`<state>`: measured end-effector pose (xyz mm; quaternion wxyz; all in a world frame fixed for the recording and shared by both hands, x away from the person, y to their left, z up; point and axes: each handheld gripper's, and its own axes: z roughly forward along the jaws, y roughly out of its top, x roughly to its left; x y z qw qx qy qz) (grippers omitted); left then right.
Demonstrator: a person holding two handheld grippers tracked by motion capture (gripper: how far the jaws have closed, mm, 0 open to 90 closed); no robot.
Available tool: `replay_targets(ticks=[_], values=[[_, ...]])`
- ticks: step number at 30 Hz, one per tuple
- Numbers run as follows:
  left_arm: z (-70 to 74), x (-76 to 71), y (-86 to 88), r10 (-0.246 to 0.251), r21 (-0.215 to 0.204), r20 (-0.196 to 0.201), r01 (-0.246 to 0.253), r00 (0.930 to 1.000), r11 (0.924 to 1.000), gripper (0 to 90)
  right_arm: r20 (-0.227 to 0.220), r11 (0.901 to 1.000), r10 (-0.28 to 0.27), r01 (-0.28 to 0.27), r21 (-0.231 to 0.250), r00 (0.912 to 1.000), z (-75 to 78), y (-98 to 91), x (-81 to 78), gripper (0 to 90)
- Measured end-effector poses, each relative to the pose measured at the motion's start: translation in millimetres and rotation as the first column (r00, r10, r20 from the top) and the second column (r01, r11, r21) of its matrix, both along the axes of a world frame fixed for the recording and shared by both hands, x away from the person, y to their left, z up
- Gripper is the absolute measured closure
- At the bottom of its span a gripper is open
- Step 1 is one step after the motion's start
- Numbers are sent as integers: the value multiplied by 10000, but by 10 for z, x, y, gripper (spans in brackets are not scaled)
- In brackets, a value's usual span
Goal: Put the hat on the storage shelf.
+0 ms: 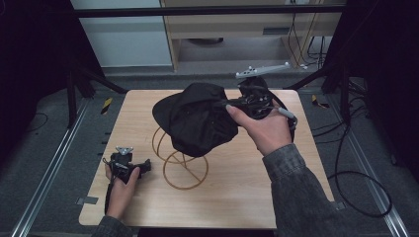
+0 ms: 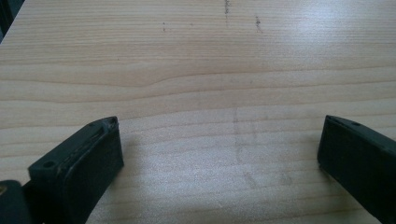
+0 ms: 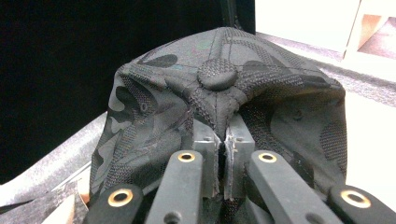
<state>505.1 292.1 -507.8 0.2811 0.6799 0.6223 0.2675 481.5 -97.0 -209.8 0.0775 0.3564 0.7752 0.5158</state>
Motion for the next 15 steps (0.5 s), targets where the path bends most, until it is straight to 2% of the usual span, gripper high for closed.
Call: replay_targets(ticks=[6, 15], values=[[0, 0, -1, 2, -7, 6, -2, 10000, 10000, 0, 10, 9995, 166, -166, -256, 9999, -20, 54, -11, 862], [0, 0, -2, -9, -5, 2, 9, 10000, 10000, 0, 1, 9991, 286, -286, -307, 9996, -27, 84, -23, 862]])
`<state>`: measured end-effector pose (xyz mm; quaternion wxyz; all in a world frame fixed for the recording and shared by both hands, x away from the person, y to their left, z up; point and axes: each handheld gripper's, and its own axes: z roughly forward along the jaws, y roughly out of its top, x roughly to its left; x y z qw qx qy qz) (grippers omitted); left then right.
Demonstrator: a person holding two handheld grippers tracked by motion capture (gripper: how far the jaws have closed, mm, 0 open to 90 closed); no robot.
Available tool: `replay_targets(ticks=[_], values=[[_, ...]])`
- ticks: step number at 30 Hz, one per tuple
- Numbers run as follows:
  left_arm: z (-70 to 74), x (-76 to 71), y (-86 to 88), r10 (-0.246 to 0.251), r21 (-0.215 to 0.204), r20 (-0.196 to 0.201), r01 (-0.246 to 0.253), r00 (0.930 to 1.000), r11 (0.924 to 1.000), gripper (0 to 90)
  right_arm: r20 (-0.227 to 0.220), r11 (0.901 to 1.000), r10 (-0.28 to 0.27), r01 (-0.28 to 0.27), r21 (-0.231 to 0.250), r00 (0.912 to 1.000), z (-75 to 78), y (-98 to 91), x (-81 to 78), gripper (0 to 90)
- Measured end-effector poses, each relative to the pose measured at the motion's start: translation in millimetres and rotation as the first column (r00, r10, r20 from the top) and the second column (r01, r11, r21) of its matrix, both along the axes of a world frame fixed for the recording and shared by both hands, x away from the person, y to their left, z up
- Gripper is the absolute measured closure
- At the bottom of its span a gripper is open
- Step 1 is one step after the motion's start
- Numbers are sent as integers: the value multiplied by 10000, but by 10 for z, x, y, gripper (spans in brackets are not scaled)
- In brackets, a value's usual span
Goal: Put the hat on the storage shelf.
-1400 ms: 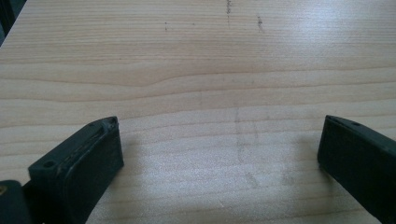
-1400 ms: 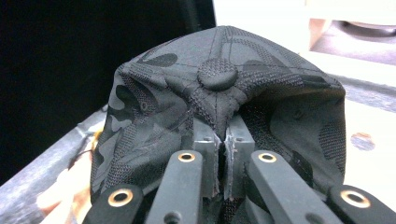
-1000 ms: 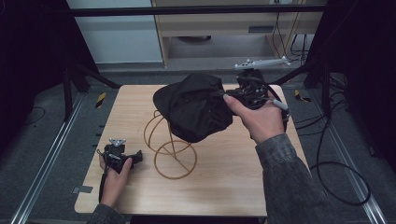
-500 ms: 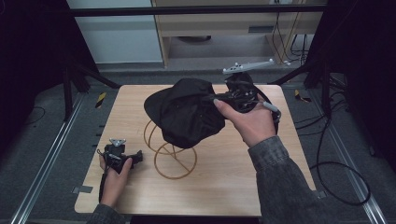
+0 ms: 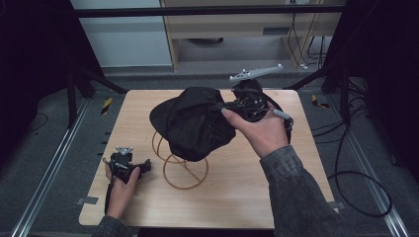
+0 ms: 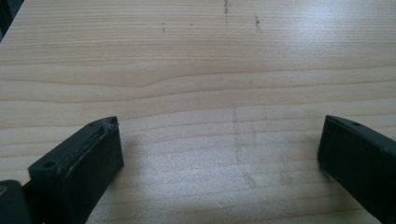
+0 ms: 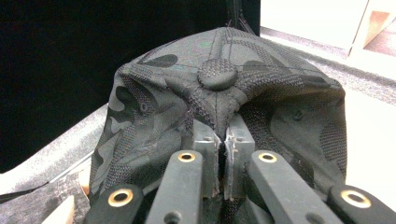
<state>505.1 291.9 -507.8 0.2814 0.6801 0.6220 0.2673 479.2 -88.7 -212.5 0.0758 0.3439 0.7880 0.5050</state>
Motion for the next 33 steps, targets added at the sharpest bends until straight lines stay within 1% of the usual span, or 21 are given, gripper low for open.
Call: replay_targets(ticks=[14, 21, 33], values=[[-2, 0, -1, 6, 17, 14, -6, 10000, 10000, 0, -219, 9996, 189, -194, -227, 9996, -128, 63, 9, 857], [-1, 0, -2, 21, 36, 11, -21, 10000, 10000, 0, -475, 9983, 285, -309, -501, 9985, -268, 100, 28, 851], [-1, 0, -1, 8, 22, 2, -8, 10000, 10000, 0, -734, 9965, 355, -409, -733, 9967, -403, 195, 102, 845]])
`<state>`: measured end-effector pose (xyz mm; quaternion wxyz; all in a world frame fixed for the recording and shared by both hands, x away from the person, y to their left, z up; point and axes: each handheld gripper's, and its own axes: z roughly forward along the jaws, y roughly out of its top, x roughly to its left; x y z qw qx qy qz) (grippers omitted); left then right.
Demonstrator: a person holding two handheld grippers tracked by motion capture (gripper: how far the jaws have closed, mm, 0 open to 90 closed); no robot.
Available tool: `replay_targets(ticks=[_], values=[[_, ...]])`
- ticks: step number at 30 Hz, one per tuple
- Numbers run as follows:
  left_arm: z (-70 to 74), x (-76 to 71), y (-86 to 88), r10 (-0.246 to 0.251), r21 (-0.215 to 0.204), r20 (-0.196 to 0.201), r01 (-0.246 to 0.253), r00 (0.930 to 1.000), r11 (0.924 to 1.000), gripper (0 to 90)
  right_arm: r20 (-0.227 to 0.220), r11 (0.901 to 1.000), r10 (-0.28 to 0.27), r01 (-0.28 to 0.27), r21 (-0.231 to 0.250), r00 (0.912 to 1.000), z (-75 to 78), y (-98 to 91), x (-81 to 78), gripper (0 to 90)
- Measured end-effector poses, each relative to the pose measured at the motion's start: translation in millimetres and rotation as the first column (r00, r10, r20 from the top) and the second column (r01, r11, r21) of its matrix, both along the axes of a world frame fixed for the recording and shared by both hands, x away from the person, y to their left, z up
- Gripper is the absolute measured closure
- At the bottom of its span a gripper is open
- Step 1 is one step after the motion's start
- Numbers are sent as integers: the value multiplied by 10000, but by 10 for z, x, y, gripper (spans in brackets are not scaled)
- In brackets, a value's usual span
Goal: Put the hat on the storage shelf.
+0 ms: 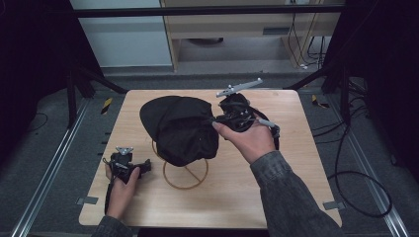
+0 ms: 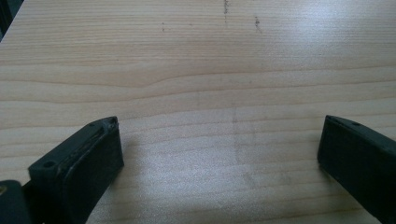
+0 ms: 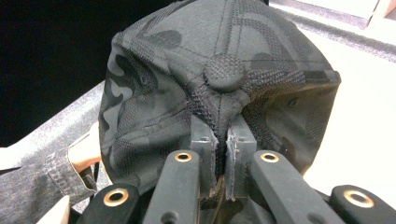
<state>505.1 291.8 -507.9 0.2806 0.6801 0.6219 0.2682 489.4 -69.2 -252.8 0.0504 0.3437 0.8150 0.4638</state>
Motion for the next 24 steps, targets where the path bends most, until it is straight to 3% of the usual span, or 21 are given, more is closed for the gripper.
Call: replay_targets(ticks=[24], values=[[-1, 0, -1, -46, -11, 9, 46, 10000, 10000, 0, -139, 9999, 61, -62, -142, 9999, -137, 102, 57, 834]])
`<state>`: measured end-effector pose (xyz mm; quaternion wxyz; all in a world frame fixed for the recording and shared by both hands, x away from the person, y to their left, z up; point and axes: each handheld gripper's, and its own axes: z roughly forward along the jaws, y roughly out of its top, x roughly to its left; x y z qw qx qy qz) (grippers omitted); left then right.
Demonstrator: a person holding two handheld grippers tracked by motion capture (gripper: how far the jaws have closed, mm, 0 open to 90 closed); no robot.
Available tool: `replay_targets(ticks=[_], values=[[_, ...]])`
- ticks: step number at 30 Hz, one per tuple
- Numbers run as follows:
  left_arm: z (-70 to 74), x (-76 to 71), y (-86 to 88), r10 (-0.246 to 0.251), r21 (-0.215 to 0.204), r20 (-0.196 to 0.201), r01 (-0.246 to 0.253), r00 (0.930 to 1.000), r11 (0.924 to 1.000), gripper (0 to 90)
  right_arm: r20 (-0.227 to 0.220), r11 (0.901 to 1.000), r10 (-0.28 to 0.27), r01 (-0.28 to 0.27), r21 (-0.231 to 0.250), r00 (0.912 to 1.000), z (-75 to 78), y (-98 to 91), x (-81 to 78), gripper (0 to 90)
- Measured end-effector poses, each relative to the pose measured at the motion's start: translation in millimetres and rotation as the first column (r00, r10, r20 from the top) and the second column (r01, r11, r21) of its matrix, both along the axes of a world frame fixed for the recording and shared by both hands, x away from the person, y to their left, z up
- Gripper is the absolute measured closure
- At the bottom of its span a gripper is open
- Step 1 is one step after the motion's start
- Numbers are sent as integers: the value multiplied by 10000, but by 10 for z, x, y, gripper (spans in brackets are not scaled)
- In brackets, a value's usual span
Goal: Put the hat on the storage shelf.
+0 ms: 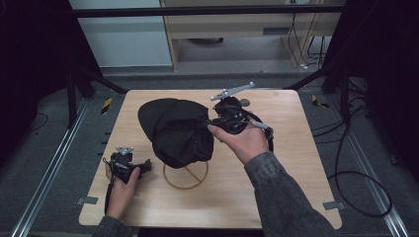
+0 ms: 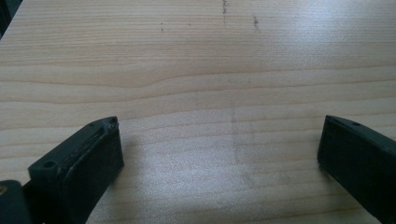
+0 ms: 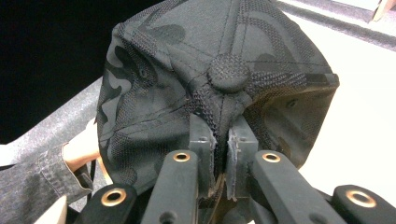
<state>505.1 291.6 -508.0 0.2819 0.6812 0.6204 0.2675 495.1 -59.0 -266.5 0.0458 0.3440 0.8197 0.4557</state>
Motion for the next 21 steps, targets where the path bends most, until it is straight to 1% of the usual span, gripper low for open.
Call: replay_targets(ticks=[8, 21], values=[[0, 0, 0, -2, 1, -3, 2, 10000, 10000, 0, 49, 9999, 51, -50, -122, 10000, -16, 48, -3, 827], [0, 0, 0, -2, 2, -2, 2, 10000, 10000, 0, 122, 9994, 117, -112, -336, 9999, -49, 186, 11, 812]])
